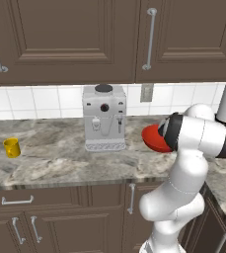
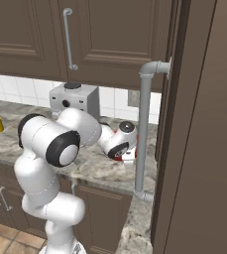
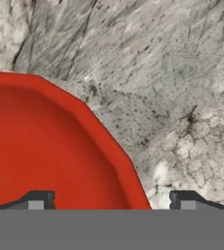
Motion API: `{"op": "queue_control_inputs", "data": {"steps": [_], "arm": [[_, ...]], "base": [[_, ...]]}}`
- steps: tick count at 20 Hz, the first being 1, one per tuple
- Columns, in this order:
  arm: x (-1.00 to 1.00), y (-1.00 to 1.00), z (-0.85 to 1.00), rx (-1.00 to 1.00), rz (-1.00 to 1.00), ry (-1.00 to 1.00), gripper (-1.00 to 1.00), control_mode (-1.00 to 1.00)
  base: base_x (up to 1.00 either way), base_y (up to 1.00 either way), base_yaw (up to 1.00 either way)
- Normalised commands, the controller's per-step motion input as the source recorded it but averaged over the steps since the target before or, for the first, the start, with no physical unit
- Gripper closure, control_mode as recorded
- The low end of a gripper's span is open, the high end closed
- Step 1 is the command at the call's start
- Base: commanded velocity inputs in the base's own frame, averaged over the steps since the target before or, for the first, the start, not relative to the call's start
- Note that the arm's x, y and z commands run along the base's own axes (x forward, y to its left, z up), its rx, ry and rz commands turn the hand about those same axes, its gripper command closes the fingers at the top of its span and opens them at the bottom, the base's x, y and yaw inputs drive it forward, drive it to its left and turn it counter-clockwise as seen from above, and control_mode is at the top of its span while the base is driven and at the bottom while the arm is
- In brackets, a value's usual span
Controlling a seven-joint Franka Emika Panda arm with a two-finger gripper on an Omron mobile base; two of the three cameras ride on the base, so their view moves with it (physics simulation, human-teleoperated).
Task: Clear the mugs and bowl far away from the sink.
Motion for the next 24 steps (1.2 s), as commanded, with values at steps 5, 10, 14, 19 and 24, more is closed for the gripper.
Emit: {"op": "queue_control_inputs", "data": {"steps": [5, 10, 14, 19, 24], "arm": [[0.00, 0.00, 0.05, 0.00, 0.00, -0.07, -1.00, -1.00], [-0.18, 0.00, 0.38, 0.00, 0.00, -0.13, -1.00, -1.00], [-0.38, 0.00, 0.49, 0.00, 0.00, -0.08, -1.00, -1.00], [-0.29, 0.01, 0.41, 0.00, 0.00, -0.09, -1.00, -1.00], [-0.51, 0.10, 0.59, 0.00, 0.00, -0.05, -1.00, -1.00]], "base": [[0.00, 0.00, 0.00], [0.00, 0.00, 0.00], [0.00, 0.00, 0.00], [0.00, 0.00, 0.00], [0.00, 0.00, 0.00]]}}
